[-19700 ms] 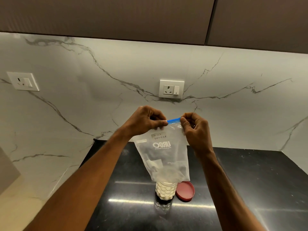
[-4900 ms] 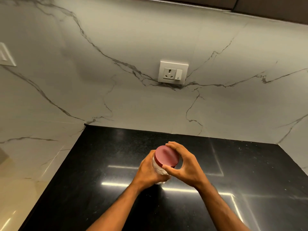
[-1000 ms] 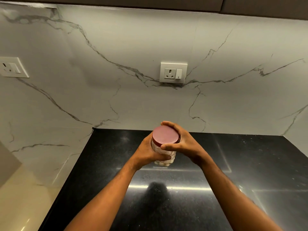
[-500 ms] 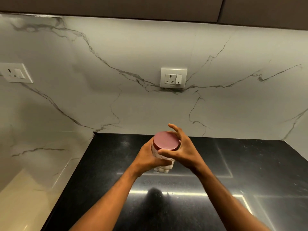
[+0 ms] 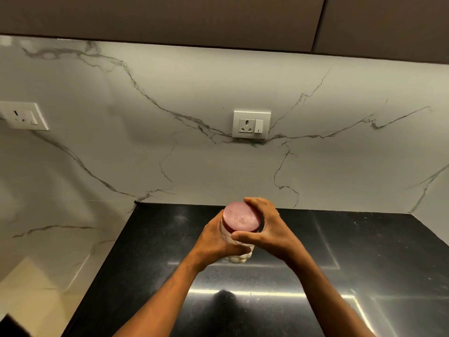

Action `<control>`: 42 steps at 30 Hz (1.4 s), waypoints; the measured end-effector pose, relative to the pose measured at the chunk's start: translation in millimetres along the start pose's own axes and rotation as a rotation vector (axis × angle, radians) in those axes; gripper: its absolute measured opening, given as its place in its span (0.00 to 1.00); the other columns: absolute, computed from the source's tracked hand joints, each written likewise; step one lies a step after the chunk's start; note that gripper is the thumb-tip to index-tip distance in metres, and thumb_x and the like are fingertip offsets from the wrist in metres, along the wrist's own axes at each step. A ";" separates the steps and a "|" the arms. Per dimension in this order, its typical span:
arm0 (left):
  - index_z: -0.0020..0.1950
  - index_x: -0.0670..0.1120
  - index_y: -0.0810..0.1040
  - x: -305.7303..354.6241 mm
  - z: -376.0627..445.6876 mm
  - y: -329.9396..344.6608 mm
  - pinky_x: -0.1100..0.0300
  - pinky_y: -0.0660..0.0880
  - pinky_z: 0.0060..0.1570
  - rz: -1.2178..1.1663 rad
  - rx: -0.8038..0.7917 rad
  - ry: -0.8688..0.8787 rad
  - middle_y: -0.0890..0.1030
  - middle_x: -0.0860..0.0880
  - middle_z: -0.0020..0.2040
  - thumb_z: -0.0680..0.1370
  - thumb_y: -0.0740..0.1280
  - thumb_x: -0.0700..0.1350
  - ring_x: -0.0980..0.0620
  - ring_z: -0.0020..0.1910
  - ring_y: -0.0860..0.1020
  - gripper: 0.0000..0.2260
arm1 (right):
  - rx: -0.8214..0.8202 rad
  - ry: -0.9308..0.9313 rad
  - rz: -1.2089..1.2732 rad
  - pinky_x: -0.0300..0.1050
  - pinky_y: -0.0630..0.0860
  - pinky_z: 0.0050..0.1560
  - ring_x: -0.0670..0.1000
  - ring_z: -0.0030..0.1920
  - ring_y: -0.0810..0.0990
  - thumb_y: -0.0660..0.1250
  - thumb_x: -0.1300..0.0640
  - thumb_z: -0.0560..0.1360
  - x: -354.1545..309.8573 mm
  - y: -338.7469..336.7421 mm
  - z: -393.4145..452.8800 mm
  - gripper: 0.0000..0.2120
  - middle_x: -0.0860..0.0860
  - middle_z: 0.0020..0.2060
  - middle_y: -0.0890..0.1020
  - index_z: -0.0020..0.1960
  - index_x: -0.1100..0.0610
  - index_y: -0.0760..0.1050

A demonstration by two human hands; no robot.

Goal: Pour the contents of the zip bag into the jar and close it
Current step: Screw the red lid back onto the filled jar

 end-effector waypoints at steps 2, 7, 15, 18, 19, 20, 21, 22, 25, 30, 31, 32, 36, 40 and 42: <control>0.71 0.54 0.68 -1.7 -1.3 0.9 0.53 0.78 0.63 -0.015 -0.029 -0.011 0.80 0.53 0.62 0.63 0.83 0.45 0.54 0.61 0.79 0.41 | -0.126 0.010 0.121 0.35 0.75 0.60 0.47 0.64 0.73 0.80 0.43 0.63 0.9 -5.9 1.7 0.41 0.44 0.65 0.71 0.70 0.47 0.65; 0.72 0.55 0.67 -5.3 -4.0 5.6 0.54 0.78 0.63 -0.013 0.027 -0.042 0.79 0.55 0.62 0.61 0.84 0.52 0.55 0.62 0.79 0.44 | 0.170 0.013 -0.074 0.36 0.77 0.54 0.45 0.55 0.76 0.75 0.30 0.56 0.4 8.7 -4.6 0.44 0.44 0.56 0.75 0.65 0.50 0.69; 0.70 0.55 0.68 -6.2 -8.1 -2.8 0.55 0.78 0.62 -0.072 -0.097 -0.062 0.80 0.52 0.61 0.65 0.82 0.40 0.55 0.61 0.80 0.38 | -0.093 -0.025 0.131 0.40 0.74 0.65 0.40 0.64 0.74 0.79 0.41 0.63 8.1 4.9 -4.5 0.42 0.43 0.64 0.75 0.71 0.47 0.65; 0.71 0.55 0.68 -7.7 -7.2 2.6 0.55 0.78 0.62 -0.066 -0.050 -0.072 0.80 0.53 0.61 0.63 0.83 0.44 0.55 0.61 0.79 0.40 | 0.113 -0.044 -0.023 0.37 0.77 0.59 0.44 0.61 0.74 0.74 0.28 0.57 8.2 17.4 -5.4 0.47 0.45 0.61 0.75 0.70 0.47 0.64; 0.71 0.55 0.68 -8.4 -7.2 3.4 0.54 0.78 0.62 -0.072 -0.060 -0.068 0.80 0.53 0.61 0.64 0.83 0.43 0.55 0.61 0.79 0.40 | 0.096 -0.046 -0.018 0.36 0.76 0.59 0.43 0.62 0.73 0.74 0.28 0.57 8.3 18.7 -5.4 0.48 0.45 0.62 0.73 0.71 0.46 0.63; 0.71 0.55 0.68 -9.0 -7.0 2.9 0.54 0.78 0.63 -0.081 -0.074 -0.068 0.80 0.52 0.61 0.64 0.82 0.41 0.54 0.62 0.79 0.39 | 0.039 -0.040 0.018 0.35 0.74 0.60 0.42 0.63 0.72 0.74 0.30 0.58 9.0 17.2 -4.5 0.49 0.45 0.64 0.71 0.73 0.45 0.61; 0.70 0.54 0.68 -9.3 -6.8 1.1 0.53 0.78 0.63 -0.093 -0.090 -0.070 0.80 0.52 0.61 0.65 0.82 0.39 0.53 0.62 0.79 0.39 | -0.045 -0.033 0.075 0.34 0.73 0.61 0.41 0.65 0.70 0.76 0.34 0.60 9.6 14.0 -3.7 0.49 0.43 0.66 0.69 0.74 0.43 0.58; 0.70 0.54 0.69 -9.7 -6.3 -1.4 0.52 0.78 0.63 -0.102 -0.107 -0.070 0.80 0.52 0.61 0.65 0.81 0.38 0.52 0.62 0.79 0.38 | -0.135 -0.026 0.129 0.33 0.72 0.62 0.39 0.66 0.70 0.77 0.39 0.62 11.0 10.4 -2.8 0.47 0.42 0.67 0.69 0.75 0.41 0.57; 0.70 0.52 0.69 -9.0 -3.4 -4.2 0.53 0.78 0.62 -0.105 -0.144 -0.059 0.81 0.51 0.61 0.66 0.81 0.36 0.50 0.62 0.79 0.38 | -0.207 -0.026 0.225 0.34 0.72 0.63 0.37 0.65 0.72 0.78 0.49 0.65 15.4 2.1 -0.8 0.44 0.39 0.67 0.71 0.75 0.41 0.58; 0.66 0.57 0.69 -4.0 0.9 0.9 0.61 0.79 0.56 -0.107 -0.094 -0.064 0.80 0.53 0.59 0.66 0.81 0.36 0.57 0.59 0.80 0.35 | 0.055 -0.041 0.130 0.37 0.76 0.61 0.42 0.62 0.75 0.77 0.35 0.59 14.1 11.9 -0.5 0.48 0.46 0.62 0.75 0.72 0.45 0.60; 0.66 0.57 0.69 -4.1 1.8 0.3 0.61 0.78 0.56 -0.105 -0.099 -0.061 0.80 0.53 0.59 0.66 0.80 0.36 0.57 0.60 0.80 0.35 | 0.053 -0.052 0.124 0.37 0.76 0.61 0.43 0.62 0.75 0.77 0.35 0.59 13.3 12.1 -0.1 0.48 0.46 0.62 0.75 0.72 0.45 0.60; 0.67 0.56 0.69 -4.3 2.7 -0.3 0.61 0.78 0.56 -0.107 -0.113 -0.058 0.80 0.52 0.60 0.66 0.80 0.35 0.56 0.60 0.80 0.36 | 0.022 -0.056 0.129 0.37 0.75 0.61 0.42 0.63 0.74 0.77 0.36 0.59 12.7 10.9 1.1 0.48 0.46 0.63 0.74 0.73 0.44 0.59; 0.70 0.52 0.69 -1.8 6.6 0.5 0.56 0.78 0.59 -0.112 -0.184 -0.046 0.80 0.50 0.61 0.66 0.80 0.33 0.51 0.62 0.79 0.37 | -0.116 -0.041 0.213 0.35 0.75 0.61 0.38 0.62 0.73 0.80 0.49 0.63 13.0 2.5 6.5 0.49 0.43 0.66 0.70 0.76 0.41 0.55; 0.71 0.52 0.68 1.0 8.2 3.5 0.56 0.77 0.62 -0.102 -0.158 -0.024 0.80 0.50 0.62 0.66 0.80 0.36 0.51 0.63 0.79 0.37 | -0.027 -0.034 0.255 0.33 0.75 0.59 0.38 0.61 0.74 0.80 0.50 0.62 17.9 5.4 3.8 0.48 0.47 0.64 0.72 0.75 0.46 0.57; 0.69 0.54 0.69 1.2 6.6 5.6 0.59 0.77 0.60 -0.094 -0.138 -0.018 0.79 0.52 0.62 0.66 0.81 0.36 0.54 0.63 0.79 0.37 | 0.005 -0.037 0.260 0.35 0.75 0.60 0.39 0.61 0.74 0.80 0.47 0.61 20.4 8.5 1.1 0.49 0.47 0.64 0.73 0.75 0.47 0.58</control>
Point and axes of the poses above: each hand's wrist, its own z-axis towards the middle knuckle, its own y-axis out of the palm, x = y × z, the point moved 2 cm from there along z, towards the middle knuckle
